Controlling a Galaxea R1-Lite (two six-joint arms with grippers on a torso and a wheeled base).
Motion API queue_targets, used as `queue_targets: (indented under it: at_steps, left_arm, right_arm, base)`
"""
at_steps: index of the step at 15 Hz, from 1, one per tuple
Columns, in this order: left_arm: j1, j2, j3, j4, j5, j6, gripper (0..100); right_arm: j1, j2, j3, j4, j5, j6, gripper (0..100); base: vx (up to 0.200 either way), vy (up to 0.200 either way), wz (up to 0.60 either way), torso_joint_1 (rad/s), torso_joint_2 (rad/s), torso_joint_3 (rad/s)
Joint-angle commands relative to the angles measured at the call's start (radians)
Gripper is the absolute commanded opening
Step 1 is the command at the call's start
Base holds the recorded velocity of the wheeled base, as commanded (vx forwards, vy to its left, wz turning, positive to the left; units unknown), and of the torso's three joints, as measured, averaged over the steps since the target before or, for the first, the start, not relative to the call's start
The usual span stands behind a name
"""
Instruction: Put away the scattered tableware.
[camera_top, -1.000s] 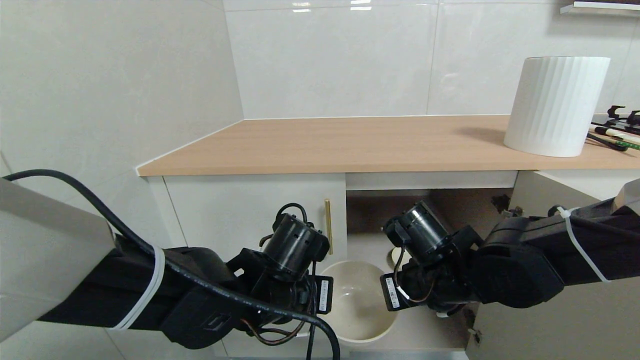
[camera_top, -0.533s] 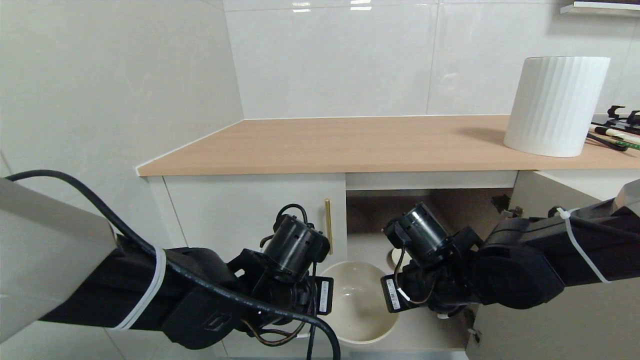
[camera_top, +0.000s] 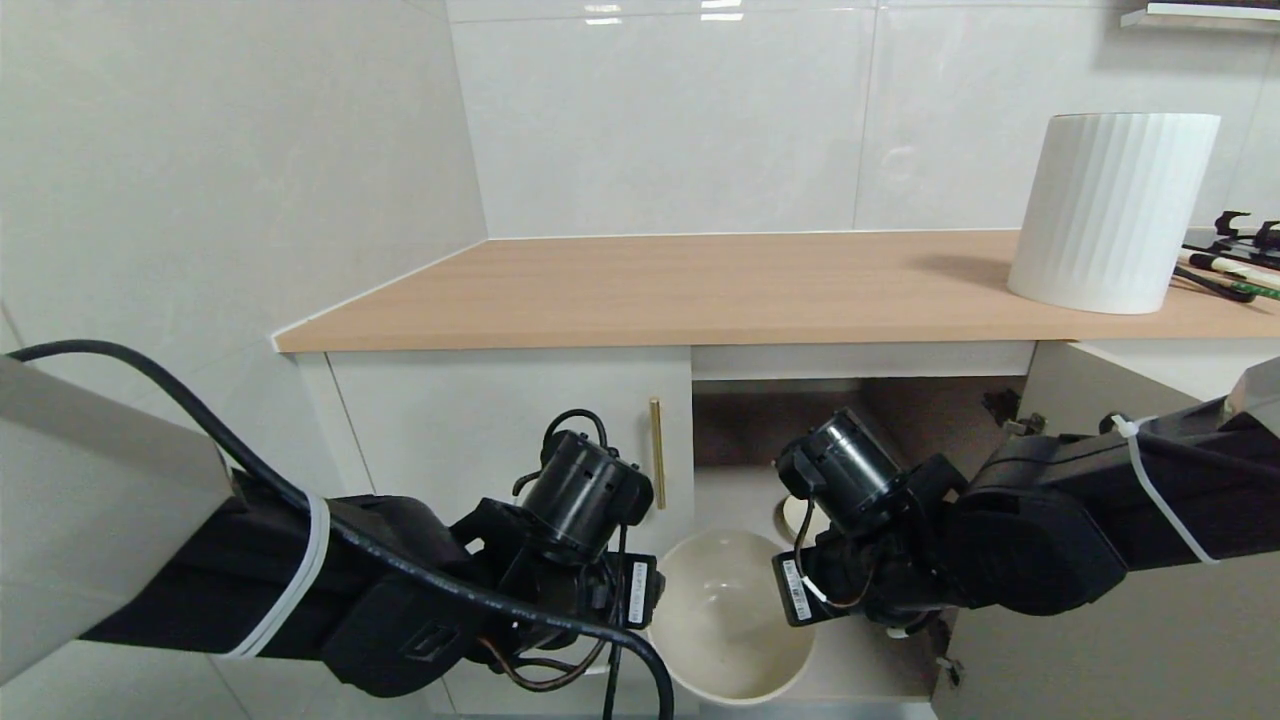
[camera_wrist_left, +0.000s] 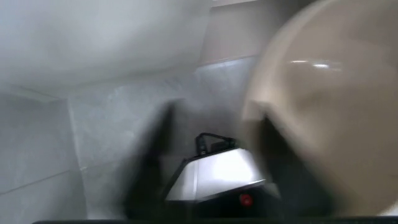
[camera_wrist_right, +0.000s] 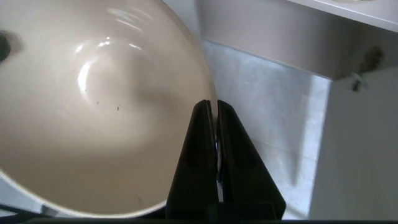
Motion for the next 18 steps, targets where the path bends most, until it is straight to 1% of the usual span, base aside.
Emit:
queue_targets:
  at_steps: [1, 4, 6, 7, 10, 11, 13, 15, 16, 17, 18]
  left_arm:
    - [-0.003, -0.002, -0.001, -0.006, -0.008, -0.001, 100]
    - [-0.001, -0.006, -0.003, -0.006, -0.008, -0.002, 100]
    - [0.000, -0.009, -0.003, -0.006, -0.007, -0.002, 100]
    - [0.002, -0.009, -0.003, -0.006, -0.004, -0.002, 100]
    - [0.004, -0.009, -0.004, -0.006, -0.002, -0.002, 100]
    - [0.005, -0.011, -0.004, -0.006, -0.001, -0.002, 100]
    - [0.008, -0.017, -0.004, -0.006, -0.001, -0.004, 100]
    - [0.008, -0.017, -0.004, -0.006, -0.002, -0.004, 100]
    - [0.008, -0.017, -0.004, -0.006, -0.001, -0.004, 100]
    - [0.008, -0.019, -0.003, -0.006, -0.001, -0.004, 100]
    - [0.008, -0.019, -0.004, -0.006, -0.001, -0.004, 100]
  right_arm:
    - [0.003, 0.004, -0.001, -0.012, 0.002, 0.001, 0]
    - [0.002, 0.039, -0.003, -0.014, -0.035, 0.002, 0]
    - [-0.023, 0.052, -0.003, -0.014, -0.035, 0.021, 0]
    - [-0.055, 0.070, -0.003, -0.015, -0.036, 0.033, 0]
    - [-0.190, 0.154, -0.004, -0.020, -0.056, 0.073, 0]
    - [-0.212, 0.168, -0.006, -0.035, -0.056, 0.071, 0]
    - [-0.230, 0.219, -0.006, -0.097, -0.082, 0.071, 0]
    - [-0.259, 0.270, -0.015, -0.250, -0.154, 0.094, 0]
    - [-0.268, 0.276, -0.015, -0.298, -0.173, 0.111, 0]
    - [-0.293, 0.280, -0.015, -0.377, -0.177, 0.139, 0]
    - [-0.316, 0.286, -0.020, -0.410, -0.177, 0.140, 0]
  base:
    - [0.000, 0.000, 0.00, 0.000, 0.00, 0.000]
    - [0.000, 0.000, 0.00, 0.000, 0.00, 0.000]
    - [0.000, 0.000, 0.00, 0.000, 0.00, 0.000]
    - [0.000, 0.000, 0.00, 0.000, 0.00, 0.000]
    - [0.000, 0.000, 0.00, 0.000, 0.00, 0.000]
    - [0.000, 0.000, 0.00, 0.000, 0.00, 0.000]
    - [0.000, 0.000, 0.00, 0.000, 0.00, 0.000]
    - [0.000, 0.000, 0.00, 0.000, 0.00, 0.000]
    - [0.000, 0.000, 0.00, 0.000, 0.00, 0.000]
    - [0.000, 0.000, 0.00, 0.000, 0.00, 0.000]
    - [0.000, 0.000, 0.00, 0.000, 0.00, 0.000]
